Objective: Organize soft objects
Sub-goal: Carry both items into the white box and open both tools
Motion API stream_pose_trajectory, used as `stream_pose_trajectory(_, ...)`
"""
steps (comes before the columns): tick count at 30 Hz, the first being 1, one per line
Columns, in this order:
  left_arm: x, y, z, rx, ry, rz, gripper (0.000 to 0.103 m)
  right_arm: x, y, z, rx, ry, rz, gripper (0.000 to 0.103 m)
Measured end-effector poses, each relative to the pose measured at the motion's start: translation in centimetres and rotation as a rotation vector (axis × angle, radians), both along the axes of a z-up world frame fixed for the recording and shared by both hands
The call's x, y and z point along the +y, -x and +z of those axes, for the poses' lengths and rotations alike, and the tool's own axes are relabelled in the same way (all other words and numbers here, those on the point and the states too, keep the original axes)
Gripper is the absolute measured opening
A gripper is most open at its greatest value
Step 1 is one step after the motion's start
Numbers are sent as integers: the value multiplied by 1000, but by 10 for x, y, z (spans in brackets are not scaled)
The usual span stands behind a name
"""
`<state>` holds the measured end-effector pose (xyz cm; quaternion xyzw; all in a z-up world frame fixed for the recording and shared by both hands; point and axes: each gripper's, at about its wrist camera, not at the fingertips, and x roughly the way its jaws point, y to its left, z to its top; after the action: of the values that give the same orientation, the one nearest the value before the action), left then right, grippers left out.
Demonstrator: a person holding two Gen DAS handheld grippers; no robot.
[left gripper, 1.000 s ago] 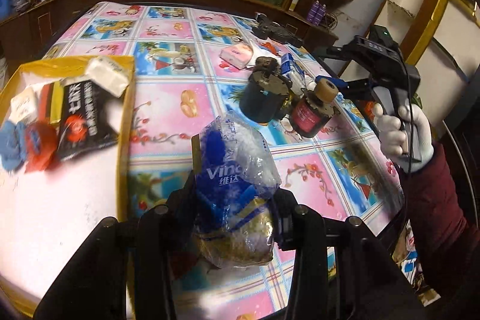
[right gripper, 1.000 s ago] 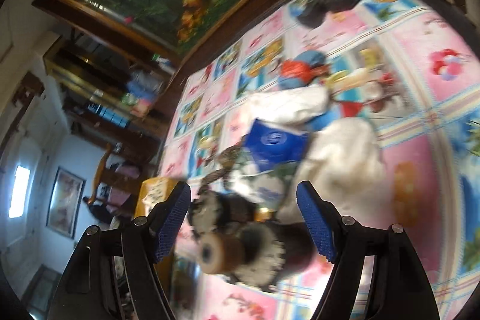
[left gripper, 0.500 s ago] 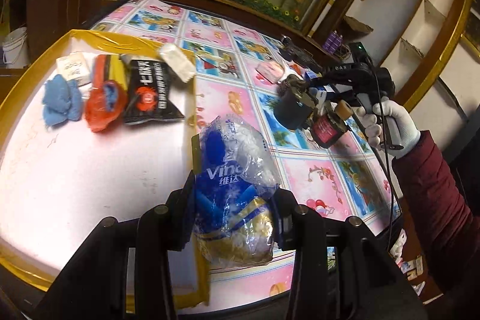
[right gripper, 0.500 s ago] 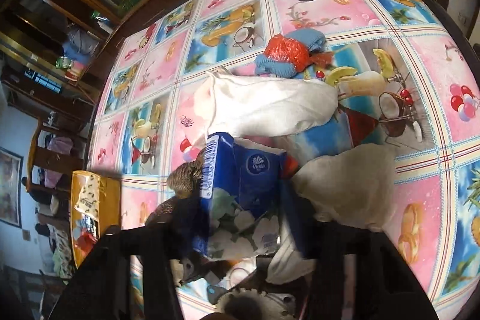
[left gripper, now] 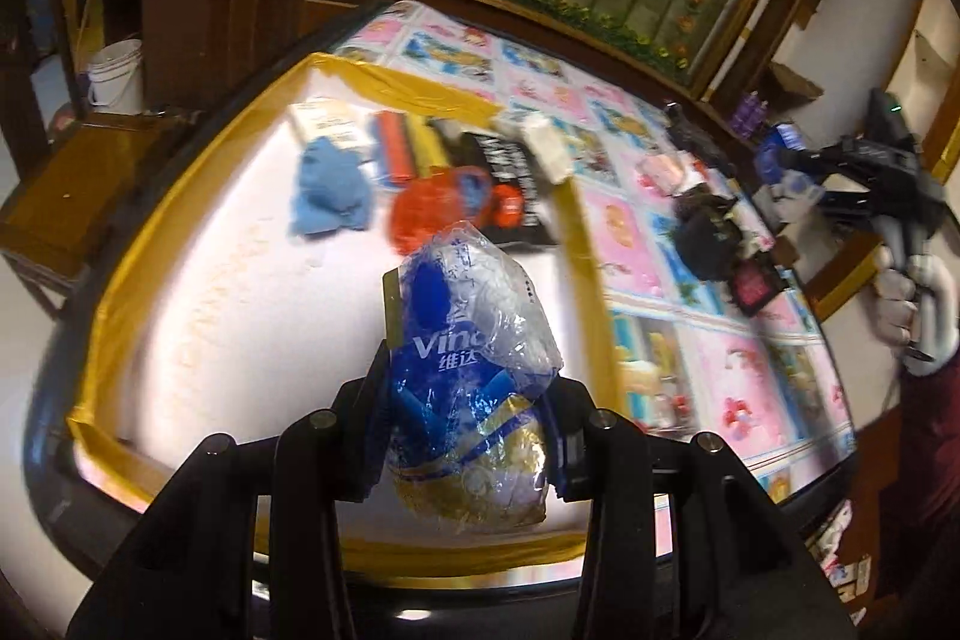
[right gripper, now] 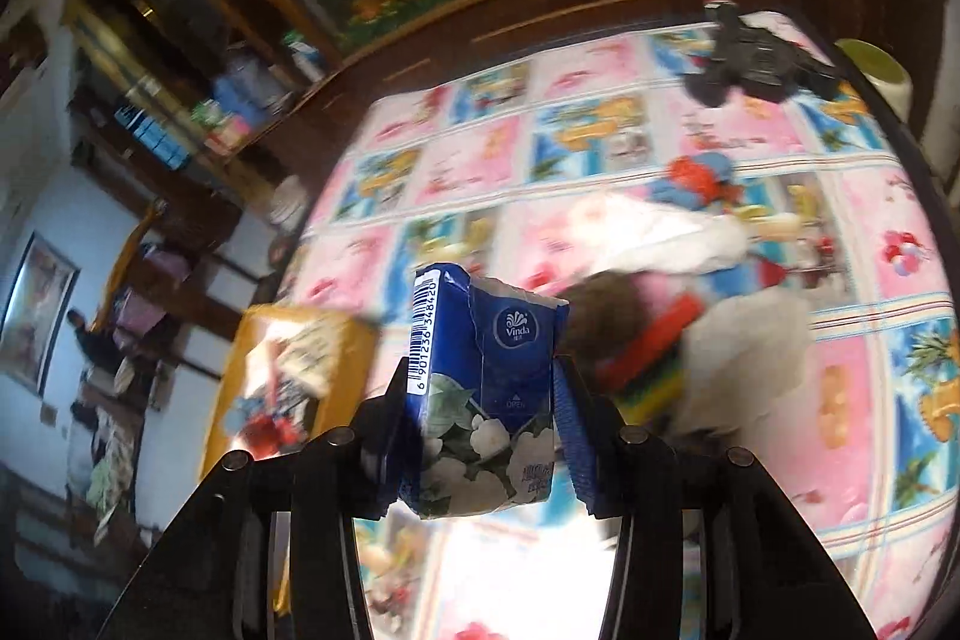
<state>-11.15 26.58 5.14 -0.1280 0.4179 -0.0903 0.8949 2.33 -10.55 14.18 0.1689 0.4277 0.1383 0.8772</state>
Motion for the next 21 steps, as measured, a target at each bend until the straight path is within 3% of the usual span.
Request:
stream_pose_trajectory(11,36,-71,-33,201,-49,63,39,186,13,-34,62,29,375,43)
stream_pose_trajectory(15,43,-92,-31,198,-49,107,41,239,16,-54,98,83,455,43)
stream_pose_trajectory(21,63,-85,-25,173,65,133,47,285,2,-78,135,160,489,43)
